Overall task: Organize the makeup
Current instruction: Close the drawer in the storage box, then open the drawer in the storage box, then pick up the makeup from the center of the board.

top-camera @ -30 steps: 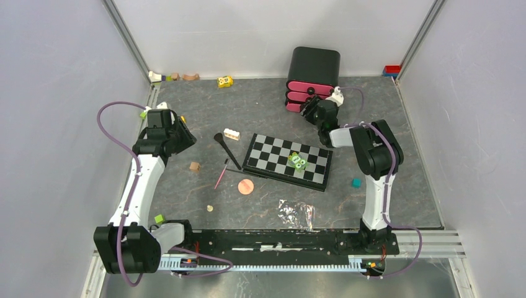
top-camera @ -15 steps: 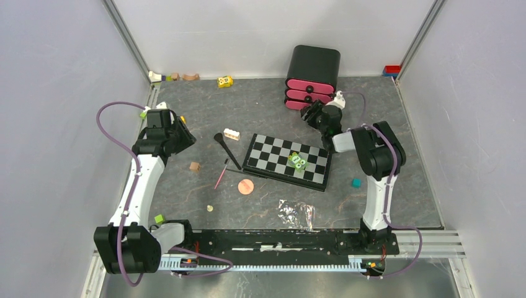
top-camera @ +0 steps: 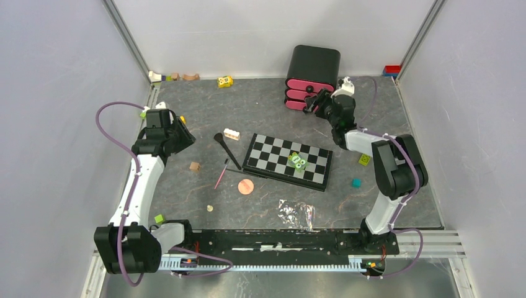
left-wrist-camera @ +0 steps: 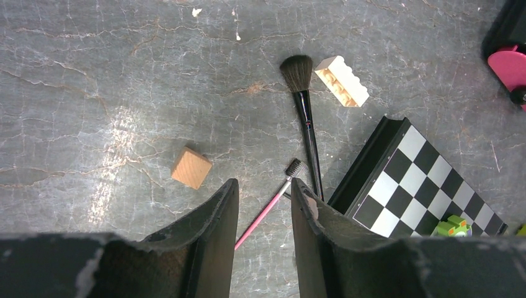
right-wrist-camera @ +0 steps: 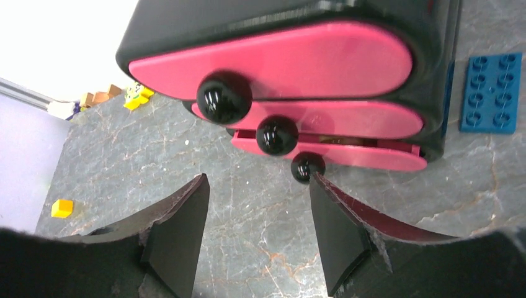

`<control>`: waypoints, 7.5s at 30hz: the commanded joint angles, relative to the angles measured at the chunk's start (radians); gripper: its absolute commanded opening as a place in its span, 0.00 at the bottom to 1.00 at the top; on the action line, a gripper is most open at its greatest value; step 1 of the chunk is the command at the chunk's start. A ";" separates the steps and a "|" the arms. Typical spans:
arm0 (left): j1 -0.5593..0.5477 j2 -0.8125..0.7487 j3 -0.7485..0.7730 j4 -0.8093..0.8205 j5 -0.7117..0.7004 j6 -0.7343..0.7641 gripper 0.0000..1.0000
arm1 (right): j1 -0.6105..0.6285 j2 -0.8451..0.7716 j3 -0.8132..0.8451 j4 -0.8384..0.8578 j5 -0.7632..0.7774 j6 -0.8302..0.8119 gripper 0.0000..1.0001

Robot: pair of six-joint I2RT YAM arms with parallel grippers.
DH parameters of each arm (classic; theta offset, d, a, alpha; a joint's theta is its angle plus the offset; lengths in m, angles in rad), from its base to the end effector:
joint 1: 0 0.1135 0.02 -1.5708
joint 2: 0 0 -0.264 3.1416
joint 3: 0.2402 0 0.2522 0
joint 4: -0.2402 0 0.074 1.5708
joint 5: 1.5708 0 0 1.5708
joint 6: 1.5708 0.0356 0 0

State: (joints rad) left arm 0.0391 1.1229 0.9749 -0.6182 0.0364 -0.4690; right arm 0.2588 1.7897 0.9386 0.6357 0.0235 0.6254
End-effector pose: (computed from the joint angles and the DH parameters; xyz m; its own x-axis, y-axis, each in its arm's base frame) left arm 0.2356 0.0079 0.2987 -0.6122 -0.4760 -0.6313 -0.3246 0.8794 -0.3482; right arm 0.3782 0.0992 0.2031 -0.3043 0.5249 -0.7949 -0.0685 0.8203 0.5678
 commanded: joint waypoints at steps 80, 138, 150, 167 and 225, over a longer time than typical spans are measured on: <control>0.023 -0.025 -0.004 0.038 0.042 0.011 0.43 | 0.087 -0.132 -0.002 -0.106 -0.048 0.129 0.31; 0.024 -0.050 -0.033 0.033 -0.015 0.015 0.51 | 0.010 -0.665 -0.194 -0.817 0.106 -0.182 0.98; 0.024 -0.062 0.006 -0.052 0.002 0.003 0.64 | -0.006 -0.749 -0.249 -0.932 0.024 -0.189 0.98; 0.024 -0.011 -0.015 -0.076 0.041 0.009 0.66 | -0.006 -0.719 -0.200 -1.048 -0.019 -0.233 0.98; -0.008 0.087 -0.065 -0.007 0.090 -0.017 0.59 | 0.408 -0.823 -0.601 -0.959 -0.271 -0.065 0.15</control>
State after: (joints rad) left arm 0.0349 1.2041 0.8997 -0.6548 0.1089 -0.5190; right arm 0.6613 0.9752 0.3443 -0.3553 -0.2646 0.5743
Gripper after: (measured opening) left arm 0.597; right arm 0.211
